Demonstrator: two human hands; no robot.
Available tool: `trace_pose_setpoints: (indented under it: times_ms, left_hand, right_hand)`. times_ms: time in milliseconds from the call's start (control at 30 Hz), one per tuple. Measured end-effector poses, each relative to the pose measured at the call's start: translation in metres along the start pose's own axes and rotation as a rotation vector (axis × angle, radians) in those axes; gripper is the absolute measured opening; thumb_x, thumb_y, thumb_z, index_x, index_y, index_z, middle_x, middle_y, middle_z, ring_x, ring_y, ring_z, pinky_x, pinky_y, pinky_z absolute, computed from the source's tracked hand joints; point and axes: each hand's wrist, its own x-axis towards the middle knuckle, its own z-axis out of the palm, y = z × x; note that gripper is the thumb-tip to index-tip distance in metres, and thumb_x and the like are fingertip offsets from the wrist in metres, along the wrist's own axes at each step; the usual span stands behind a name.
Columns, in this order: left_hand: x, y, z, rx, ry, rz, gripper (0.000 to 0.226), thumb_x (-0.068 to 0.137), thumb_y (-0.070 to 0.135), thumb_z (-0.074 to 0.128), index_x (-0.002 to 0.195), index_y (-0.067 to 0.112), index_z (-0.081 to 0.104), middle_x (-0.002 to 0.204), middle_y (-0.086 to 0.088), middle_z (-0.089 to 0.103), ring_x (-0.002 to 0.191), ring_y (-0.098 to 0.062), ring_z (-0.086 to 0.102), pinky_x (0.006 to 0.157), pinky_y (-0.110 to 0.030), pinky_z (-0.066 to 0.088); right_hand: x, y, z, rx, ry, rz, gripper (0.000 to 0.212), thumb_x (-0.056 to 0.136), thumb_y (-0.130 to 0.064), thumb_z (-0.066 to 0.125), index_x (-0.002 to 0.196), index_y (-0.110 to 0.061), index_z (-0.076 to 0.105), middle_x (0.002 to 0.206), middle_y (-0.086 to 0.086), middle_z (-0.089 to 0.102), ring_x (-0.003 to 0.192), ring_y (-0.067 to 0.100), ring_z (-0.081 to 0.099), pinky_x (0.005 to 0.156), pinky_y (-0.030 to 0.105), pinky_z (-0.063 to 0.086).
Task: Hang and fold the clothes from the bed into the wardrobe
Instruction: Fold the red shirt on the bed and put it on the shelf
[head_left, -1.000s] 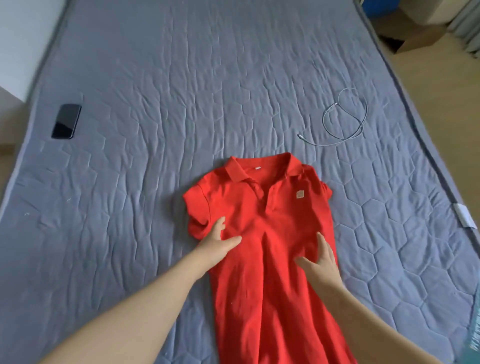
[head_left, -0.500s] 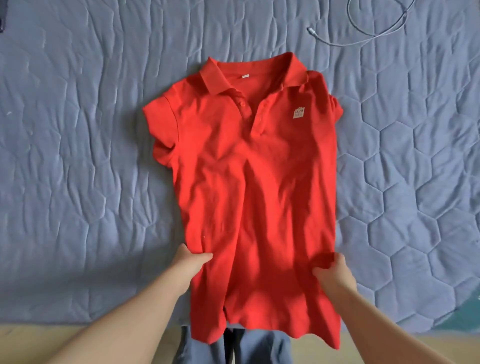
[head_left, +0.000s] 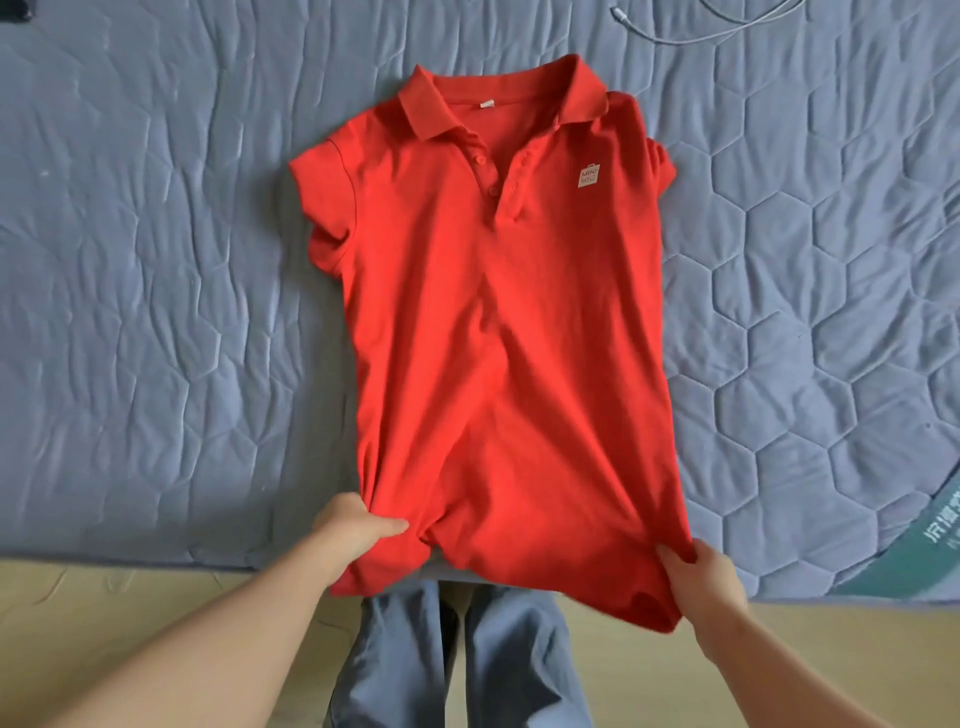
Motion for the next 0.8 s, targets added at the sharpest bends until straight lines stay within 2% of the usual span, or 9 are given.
trace_pose_setpoints:
  times_ms: [100,200,300,400,433,500,567,667,800]
  left_hand:
    - [-0.005,-0.014,-0.004,-0.026,0.109,-0.013,0.041,0.071,0.03,0.079,0.1,0.003,0.066,0.102,-0.018,0.067,0.094,-0.032,0.062,0.075,-0.032,0.046]
    - [-0.007,-0.027,-0.007,-0.038,0.177,0.006,0.036,0.074,0.027,0.077,0.099,0.004,0.066,0.102,-0.018,0.067,0.093,-0.032,0.062,0.073,-0.031,0.043]
    - [-0.003,-0.037,-0.012,0.143,0.196,-0.004,0.042,0.077,0.029,0.073,0.108,0.005,0.059,0.112,-0.016,0.064,0.103,-0.031,0.06,0.077,-0.03,0.043]
    - [0.004,-0.051,-0.013,0.331,0.128,-0.048,0.045,0.076,0.029,0.072,0.111,0.01,0.05,0.116,-0.011,0.061,0.107,-0.027,0.059,0.075,-0.027,0.041]
    - [0.006,-0.054,-0.013,0.393,0.098,-0.081,0.045,0.076,0.028,0.072,0.11,0.012,0.048,0.117,-0.009,0.061,0.108,-0.026,0.059,0.075,-0.026,0.042]
    - [0.009,-0.06,-0.009,0.556,0.031,-0.153,0.052,0.075,0.026,0.073,0.117,0.013,0.046,0.121,-0.006,0.058,0.111,-0.022,0.057,0.08,-0.026,0.045]
    - [0.01,-0.06,-0.005,0.655,0.01,-0.192,0.065,0.072,0.027,0.073,0.127,0.017,0.04,0.125,-0.004,0.054,0.115,-0.02,0.054,0.085,-0.025,0.047]
    - [0.02,-0.05,-0.01,0.456,0.05,-0.155,0.081,0.066,0.033,0.073,0.136,0.021,0.033,0.134,-0.006,0.045,0.121,-0.027,0.048,0.093,-0.034,0.044]
    - [0.032,-0.013,-0.031,-0.078,0.087,0.026,0.076,0.076,0.038,0.07,0.139,0.015,0.035,0.135,-0.012,0.048,0.121,-0.029,0.049,0.099,-0.035,0.04]
  right_hand:
    - [0.002,0.009,-0.005,-0.018,0.14,0.041,0.022,0.093,-0.012,0.05,0.097,0.007,0.059,0.099,0.031,0.062,0.09,0.04,0.057,0.074,0.039,0.039]
    - [0.006,0.01,-0.01,-0.039,0.219,0.086,0.026,0.093,-0.008,0.044,0.106,0.012,0.056,0.106,0.036,0.059,0.102,0.049,0.053,0.081,0.042,0.04]
    - [0.008,0.006,-0.008,-0.078,0.202,0.131,0.026,0.091,-0.003,0.043,0.11,0.01,0.053,0.109,0.036,0.057,0.105,0.048,0.052,0.081,0.04,0.039]
    - [0.006,0.005,-0.004,-0.142,0.124,0.164,0.029,0.084,0.005,0.045,0.113,0.008,0.051,0.11,0.032,0.057,0.105,0.045,0.053,0.074,0.035,0.035]
    - [0.004,0.004,-0.003,-0.163,0.115,0.174,0.032,0.084,0.005,0.046,0.115,0.007,0.05,0.112,0.031,0.056,0.107,0.044,0.052,0.076,0.035,0.036]
    - [-0.002,0.002,0.0,-0.218,0.152,0.195,0.04,0.085,-0.002,0.048,0.125,-0.002,0.045,0.125,0.028,0.048,0.117,0.041,0.045,0.092,0.04,0.037]
    - [-0.012,-0.006,0.004,-0.274,0.249,0.165,0.051,0.086,-0.01,0.05,0.135,-0.014,0.037,0.14,0.018,0.036,0.127,0.036,0.035,0.104,0.043,0.026]
    - [-0.026,-0.036,0.017,-0.298,0.33,-0.039,0.056,0.082,-0.009,0.049,0.136,-0.016,0.036,0.146,0.012,0.03,0.129,0.034,0.033,0.105,0.043,0.023]
    - [-0.036,-0.094,0.046,-0.28,0.203,-0.27,0.06,0.082,-0.012,0.051,0.139,-0.016,0.035,0.146,0.009,0.031,0.128,0.035,0.034,0.102,0.042,0.028]
